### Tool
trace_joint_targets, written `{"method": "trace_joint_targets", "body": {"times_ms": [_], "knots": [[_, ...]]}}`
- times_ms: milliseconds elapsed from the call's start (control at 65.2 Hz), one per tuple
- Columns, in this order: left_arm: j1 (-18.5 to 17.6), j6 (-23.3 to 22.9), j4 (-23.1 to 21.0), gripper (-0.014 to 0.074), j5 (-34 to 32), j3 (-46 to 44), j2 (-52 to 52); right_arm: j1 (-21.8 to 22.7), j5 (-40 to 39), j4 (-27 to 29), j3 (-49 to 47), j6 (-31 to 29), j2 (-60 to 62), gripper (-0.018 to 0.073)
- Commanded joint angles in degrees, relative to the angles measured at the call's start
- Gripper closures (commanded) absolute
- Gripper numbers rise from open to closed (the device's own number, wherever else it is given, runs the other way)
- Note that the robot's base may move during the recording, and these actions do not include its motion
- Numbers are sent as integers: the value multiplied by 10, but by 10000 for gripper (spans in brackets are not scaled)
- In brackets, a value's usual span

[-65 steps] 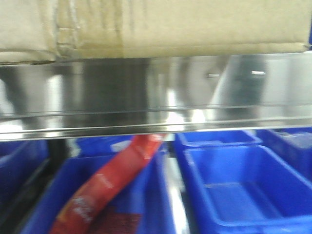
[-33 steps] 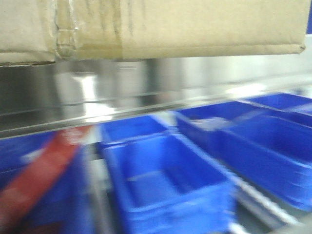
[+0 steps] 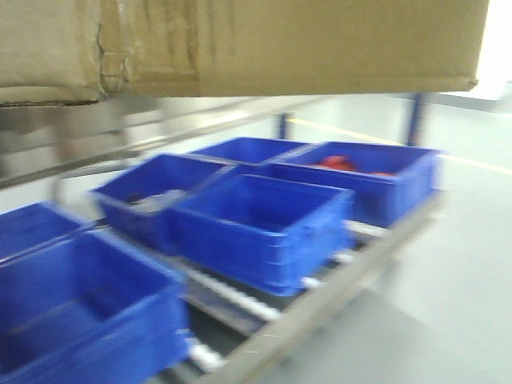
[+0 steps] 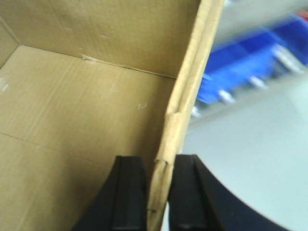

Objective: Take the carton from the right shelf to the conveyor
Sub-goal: 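Hold the carton with both grippers while the base turns away from the shelf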

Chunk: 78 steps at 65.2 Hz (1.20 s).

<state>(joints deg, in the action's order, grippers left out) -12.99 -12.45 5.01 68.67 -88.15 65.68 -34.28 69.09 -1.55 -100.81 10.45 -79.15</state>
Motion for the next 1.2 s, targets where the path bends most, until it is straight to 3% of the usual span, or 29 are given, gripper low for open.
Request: {"method": "trace_joint_targets", "body": {"times_ms": [0, 1181], "knots": [[-1, 2, 19, 612, 2, -1, -7, 4, 7, -27, 0, -10, 10, 628], [-1, 2, 19, 612, 2, -1, -7, 4, 7, -27, 0, -10, 10, 628]]}}
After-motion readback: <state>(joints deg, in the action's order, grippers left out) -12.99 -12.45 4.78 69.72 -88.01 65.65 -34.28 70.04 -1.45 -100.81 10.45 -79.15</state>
